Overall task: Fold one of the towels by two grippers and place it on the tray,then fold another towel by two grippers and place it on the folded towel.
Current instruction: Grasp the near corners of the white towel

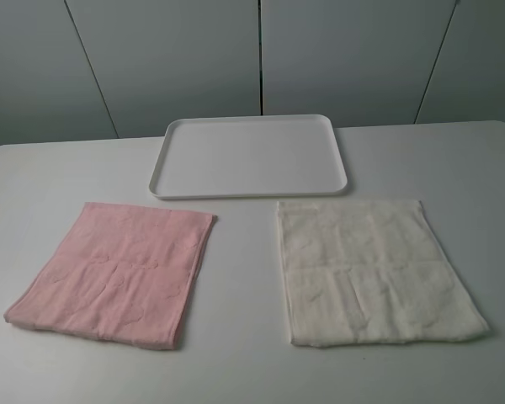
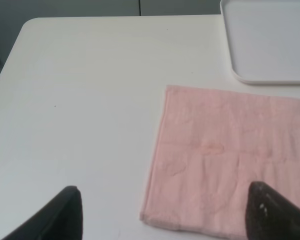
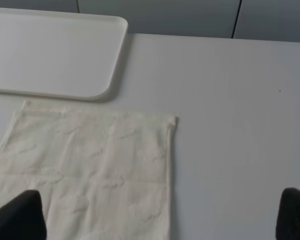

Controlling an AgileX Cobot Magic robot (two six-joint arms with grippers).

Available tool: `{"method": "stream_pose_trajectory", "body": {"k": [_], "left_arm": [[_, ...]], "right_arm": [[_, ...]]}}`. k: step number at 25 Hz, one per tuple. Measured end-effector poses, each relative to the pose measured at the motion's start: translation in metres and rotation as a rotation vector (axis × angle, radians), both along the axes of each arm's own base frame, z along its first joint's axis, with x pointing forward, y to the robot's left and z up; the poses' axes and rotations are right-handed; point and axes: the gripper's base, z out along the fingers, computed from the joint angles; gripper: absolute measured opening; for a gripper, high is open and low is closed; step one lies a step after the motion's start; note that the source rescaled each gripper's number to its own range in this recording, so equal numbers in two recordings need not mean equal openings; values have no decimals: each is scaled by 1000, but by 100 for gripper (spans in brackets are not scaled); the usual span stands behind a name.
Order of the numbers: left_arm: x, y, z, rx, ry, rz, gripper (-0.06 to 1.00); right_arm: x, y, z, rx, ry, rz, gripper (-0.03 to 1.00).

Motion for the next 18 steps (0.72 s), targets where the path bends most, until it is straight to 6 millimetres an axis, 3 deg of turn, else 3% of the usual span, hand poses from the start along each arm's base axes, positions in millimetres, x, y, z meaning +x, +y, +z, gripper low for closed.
{"method": "stream_pose_trajectory", "body": {"k": [18], "left_arm": [[0, 0, 0, 0, 0, 0, 86]], "right_arm": [[0, 0, 0, 0, 0, 0, 100]]}}
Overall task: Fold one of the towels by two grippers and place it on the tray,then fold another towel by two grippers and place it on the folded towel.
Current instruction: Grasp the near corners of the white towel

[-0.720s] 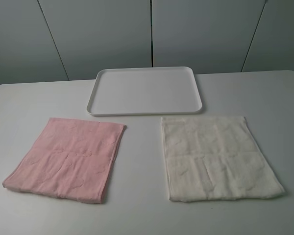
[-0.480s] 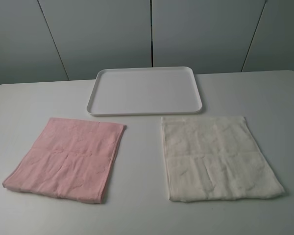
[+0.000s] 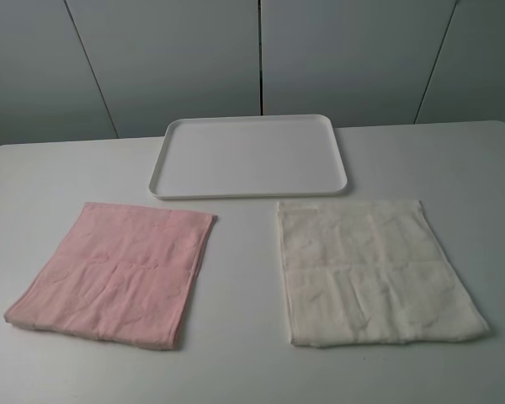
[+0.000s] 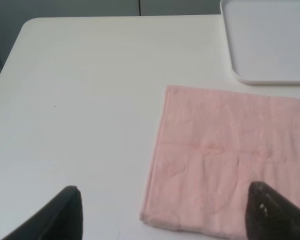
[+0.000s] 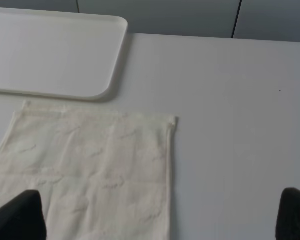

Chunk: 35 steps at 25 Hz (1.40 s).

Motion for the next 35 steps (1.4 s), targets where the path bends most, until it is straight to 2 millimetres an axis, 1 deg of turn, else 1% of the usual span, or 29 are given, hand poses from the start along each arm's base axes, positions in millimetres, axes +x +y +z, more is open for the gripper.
{"method": "stream_pose_trajectory", "body": {"k": [21, 32, 34, 35], "left_arm": [[0, 0, 0, 0, 0, -2, 86], [0, 0, 0, 10, 1, -10, 86], [4, 0, 0, 28, 30, -27, 86], [10, 0, 1, 34, 66, -40, 86]], "right_arm": [[0, 0, 0, 1, 0, 0, 100], [0, 3, 0, 28, -1, 17, 100], [0, 3, 0, 40, 0, 12, 100], [0, 2, 0, 46, 1, 6, 100]]}}
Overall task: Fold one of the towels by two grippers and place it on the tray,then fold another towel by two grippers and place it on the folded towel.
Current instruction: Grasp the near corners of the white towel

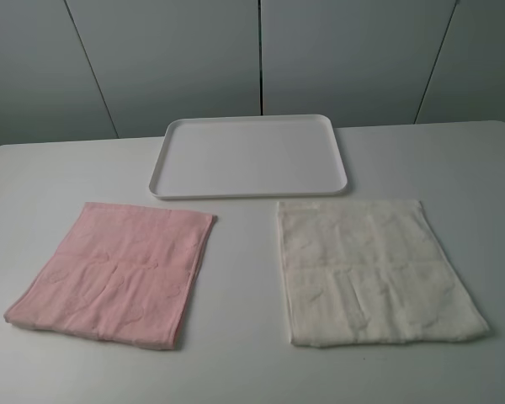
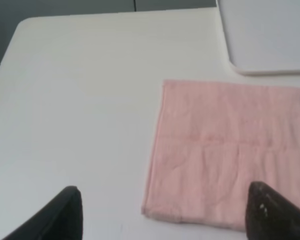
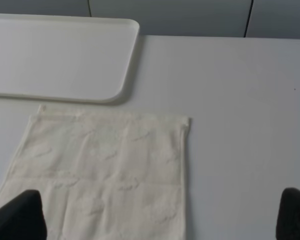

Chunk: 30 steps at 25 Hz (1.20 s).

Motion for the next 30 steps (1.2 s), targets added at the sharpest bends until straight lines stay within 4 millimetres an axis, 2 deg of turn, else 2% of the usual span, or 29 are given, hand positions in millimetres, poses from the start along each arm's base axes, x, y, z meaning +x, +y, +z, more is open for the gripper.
{"method": "stream_pose_trajectory", "body": {"k": [3, 5, 12, 14, 18, 22, 24, 28, 30], "left_arm": [[26, 0, 7, 18, 107, -43, 86], [49, -1, 15, 17, 169, -88, 86], [137, -7, 61, -17, 265, -240, 86], [158, -6, 74, -5, 265, -264, 86], [192, -7, 88, 3, 268, -322, 86], [219, -12, 80, -31, 319, -400, 86], [231, -19, 70, -38, 363, -452, 86], [249, -51, 45, 24, 455, -594, 86], [257, -74, 33, 94, 463, -677, 86]], "right_arm": [[2, -5, 6, 2, -13, -66, 100], [11, -8, 15, 1, -33, -96, 100], [69, -11, 52, 13, 63, -110, 100], [87, -12, 67, 12, 92, -110, 100], [120, -13, 98, 8, 139, -113, 100], [158, -17, 111, -36, 253, -109, 100], [178, -19, 108, -62, 304, -106, 100], [210, -19, 89, -89, 424, -68, 100], [225, -18, 75, -86, 494, -29, 100]]}}
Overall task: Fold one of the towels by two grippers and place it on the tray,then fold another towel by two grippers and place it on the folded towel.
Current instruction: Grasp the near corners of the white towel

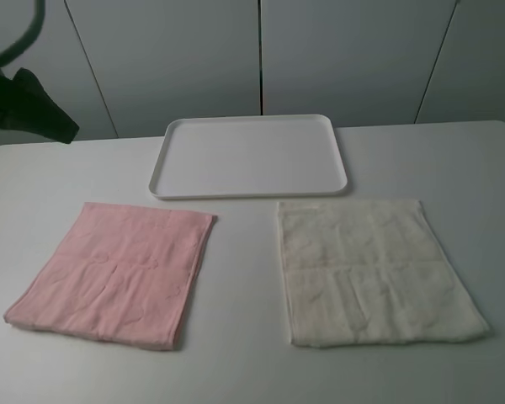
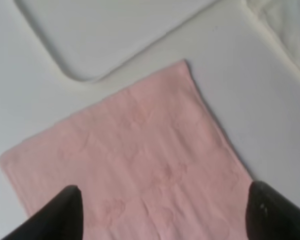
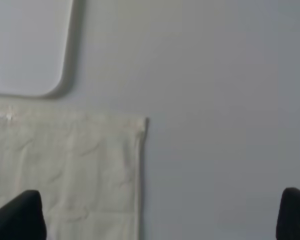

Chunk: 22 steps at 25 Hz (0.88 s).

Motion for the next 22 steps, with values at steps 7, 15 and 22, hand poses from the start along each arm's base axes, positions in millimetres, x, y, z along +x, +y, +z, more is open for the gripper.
{"method": "stream_pose_trajectory", "body": {"k": [7, 15, 22], "left_arm": [[22, -65, -47, 136, 80, -254, 86], [25, -83, -60, 184, 85, -375, 86], [25, -82, -60, 211, 68, -403, 86]], "right_arm": [[41, 7, -46, 62, 224, 98, 100], [64, 10, -77, -8, 354, 447, 100], [51, 0, -96, -202, 464, 769, 100]]}}
